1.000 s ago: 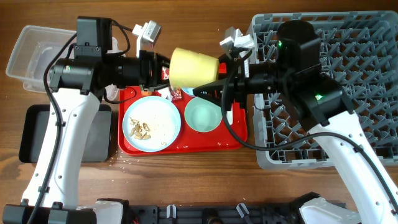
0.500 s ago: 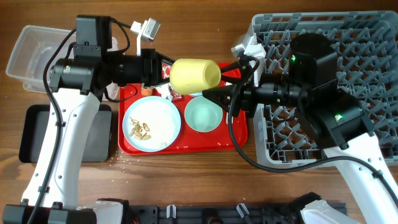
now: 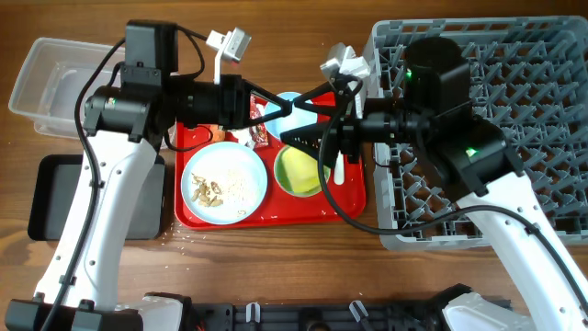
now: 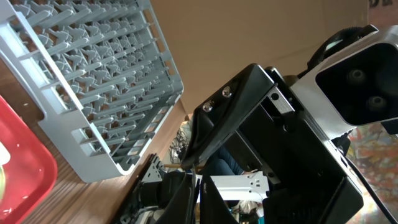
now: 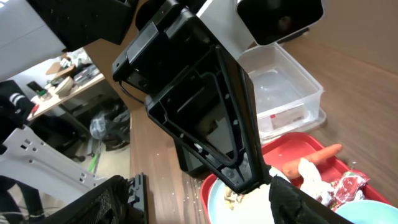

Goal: Sort waste into correct bins and load items into the dishwasher rack

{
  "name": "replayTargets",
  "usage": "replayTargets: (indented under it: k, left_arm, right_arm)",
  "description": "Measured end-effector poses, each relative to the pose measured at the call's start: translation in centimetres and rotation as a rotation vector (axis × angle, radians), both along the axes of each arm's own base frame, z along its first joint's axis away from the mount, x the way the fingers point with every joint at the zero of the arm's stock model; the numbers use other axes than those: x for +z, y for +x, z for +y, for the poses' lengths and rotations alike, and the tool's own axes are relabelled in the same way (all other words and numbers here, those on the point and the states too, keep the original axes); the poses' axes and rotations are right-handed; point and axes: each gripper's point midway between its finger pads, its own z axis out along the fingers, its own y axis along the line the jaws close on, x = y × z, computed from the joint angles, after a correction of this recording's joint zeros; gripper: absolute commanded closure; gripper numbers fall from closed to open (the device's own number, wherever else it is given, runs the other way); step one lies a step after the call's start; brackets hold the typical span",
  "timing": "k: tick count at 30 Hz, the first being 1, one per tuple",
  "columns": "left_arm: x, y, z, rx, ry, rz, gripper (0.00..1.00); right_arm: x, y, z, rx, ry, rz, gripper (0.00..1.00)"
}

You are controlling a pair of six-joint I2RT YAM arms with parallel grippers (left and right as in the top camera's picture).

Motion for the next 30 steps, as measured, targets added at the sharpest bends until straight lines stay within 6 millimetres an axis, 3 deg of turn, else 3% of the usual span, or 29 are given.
replayTargets:
  k: [5, 8, 10, 13, 15, 19, 21, 24, 26, 29, 30]
  left_arm:
    - [0.0, 0.2, 0.0, 0.004, 0.002, -0.013, 0.96]
    - [-0.9, 0.8, 0.3, 0.048, 0.056, -0.007, 0.84]
    - [-2.9, 1.4, 0.9, 0.119, 0.156, 0.039, 0.7]
    - [-7.3, 2.4, 2.6, 0.262, 0.416, 0.079, 0.54]
    - [-9.2, 2.6, 3.0, 0.308, 0.558, 0.056, 0.44]
    - [-13.2, 1.9, 2.4, 0.322, 0.808, -0.01, 0.28]
    - [-16.0, 1.5, 2.0, 0.296, 0.906, -0.01, 0.27]
    - [-19.3, 1.1, 0.8, 0.235, 0.943, 0.042, 0.33]
    - [-21.2, 1.3, -0.9, 0.206, 0.888, 0.125, 0.38]
    - [-22.4, 1.3, -2.9, 0.211, 0.801, 0.282, 0.41]
    - [-23.0, 1.0, -3.7, 0.188, 0.767, 0.343, 0.46]
  right_arm:
    - [-0.7, -0.3, -0.2, -0.001, -0.019, 0.039, 0.24]
    - [-2.0, -0.1, -0.6, -0.045, -0.067, 0.088, 0.24]
    - [-4.6, 0.8, -2.0, -0.176, -0.171, 0.19, 0.24]
    - [-8.4, 2.6, -5.4, -0.469, -0.321, 0.362, 0.18]
    - [-11.1, 3.4, -9.4, -0.739, -0.428, 0.494, 0.16]
    - [-12.1, 5.1, -14.4, -1.034, -0.459, 0.56, 0.13]
    - [-12.3, 5.5, -16.2, -1.113, -0.459, 0.585, 0.11]
    - [-12.8, 5.2, -17.7, -1.163, -0.478, 0.616, 0.11]
    - [-13.0, 5.0, -18.1, -1.173, -0.491, 0.626, 0.11]
    - [-13.2, 4.7, -18.3, -1.177, -0.509, 0.635, 0.1]
    - [-13.3, 4.6, -18.3, -1.177, -0.513, 0.638, 0.1]
